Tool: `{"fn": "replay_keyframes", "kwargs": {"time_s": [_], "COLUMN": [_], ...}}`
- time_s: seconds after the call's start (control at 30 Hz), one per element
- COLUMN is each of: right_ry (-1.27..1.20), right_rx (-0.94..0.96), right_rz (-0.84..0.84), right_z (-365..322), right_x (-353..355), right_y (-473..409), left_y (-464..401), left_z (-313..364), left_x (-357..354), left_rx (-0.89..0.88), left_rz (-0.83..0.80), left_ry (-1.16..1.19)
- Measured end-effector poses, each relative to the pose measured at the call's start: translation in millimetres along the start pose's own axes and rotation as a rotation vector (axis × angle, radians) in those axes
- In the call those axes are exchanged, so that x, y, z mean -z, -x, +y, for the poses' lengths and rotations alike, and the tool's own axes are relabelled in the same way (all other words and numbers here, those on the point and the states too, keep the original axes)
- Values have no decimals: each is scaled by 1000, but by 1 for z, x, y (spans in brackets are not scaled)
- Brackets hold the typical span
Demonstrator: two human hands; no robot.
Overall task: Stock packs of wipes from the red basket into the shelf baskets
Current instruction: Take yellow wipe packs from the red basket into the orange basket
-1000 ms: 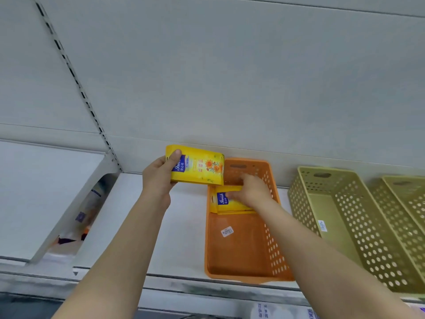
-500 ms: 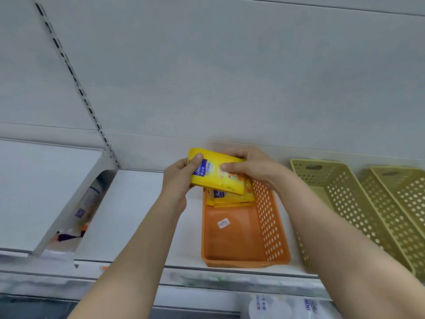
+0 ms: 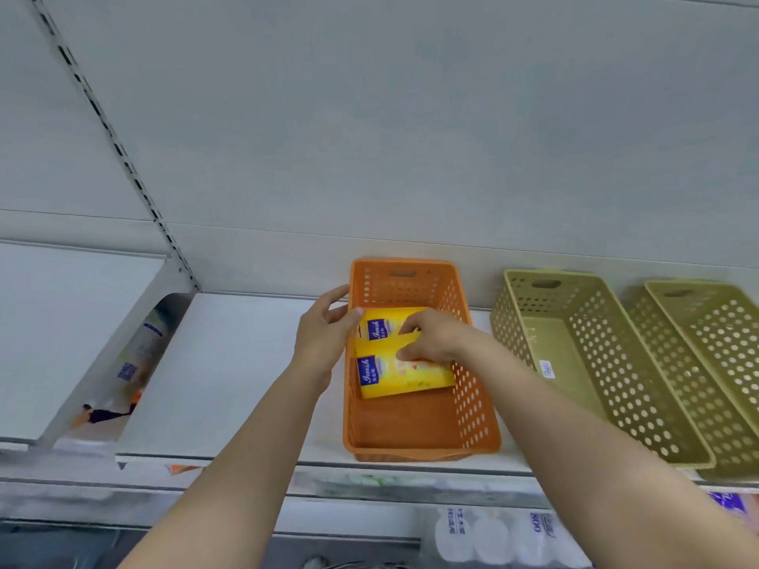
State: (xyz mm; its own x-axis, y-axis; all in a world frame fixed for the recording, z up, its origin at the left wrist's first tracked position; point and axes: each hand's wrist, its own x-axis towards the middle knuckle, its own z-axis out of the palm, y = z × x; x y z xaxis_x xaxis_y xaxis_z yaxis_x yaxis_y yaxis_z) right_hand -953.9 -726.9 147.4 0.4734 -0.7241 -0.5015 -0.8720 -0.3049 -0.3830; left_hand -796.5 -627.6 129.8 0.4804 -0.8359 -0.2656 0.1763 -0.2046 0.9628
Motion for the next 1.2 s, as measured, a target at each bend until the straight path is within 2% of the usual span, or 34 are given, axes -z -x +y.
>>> {"fn": "replay_keyframes", "kwargs": {"time_s": [0.23,0.27,0.43,0.57,0.7,0.77,0.9,0.97,1.1,1.2], "right_ry": [418,399,6,114,146,122,-12,-61,-177,-123], "right_rx": [83,88,115,44,1,-13,-131,-171,-81,51], "right_rz": [172,174,243,60,83,147,437,473,408,212], "right_z": [-1,0,6,8,6,4,-2,-4,2,7], "right_x": [-26,-28,-30,-38,-42,-44,-54,-57,-48,-35], "right_y": [-2,-3,-17,-29,-42,-45,-46,-47,-47,-33], "left_y": [0,-1,-4,-7,-9,-9,-10,-11,-14,-16], "left_z": [-6,-7,-9,-12,-13,-13,-12,-12,-13,-15], "left_x": [-2,-1,1,3,6,7,9,11,15,16], "left_rx": [-16,-17,-30,-27,-25,-30,-32,-32,-17,-17], "left_rz": [8,7,-13,-16,-33,-46,-74,-89,-131,-144], "left_ry": [-28,-34,-35,-34,-36,-40,-54,-56,-13,10]}}
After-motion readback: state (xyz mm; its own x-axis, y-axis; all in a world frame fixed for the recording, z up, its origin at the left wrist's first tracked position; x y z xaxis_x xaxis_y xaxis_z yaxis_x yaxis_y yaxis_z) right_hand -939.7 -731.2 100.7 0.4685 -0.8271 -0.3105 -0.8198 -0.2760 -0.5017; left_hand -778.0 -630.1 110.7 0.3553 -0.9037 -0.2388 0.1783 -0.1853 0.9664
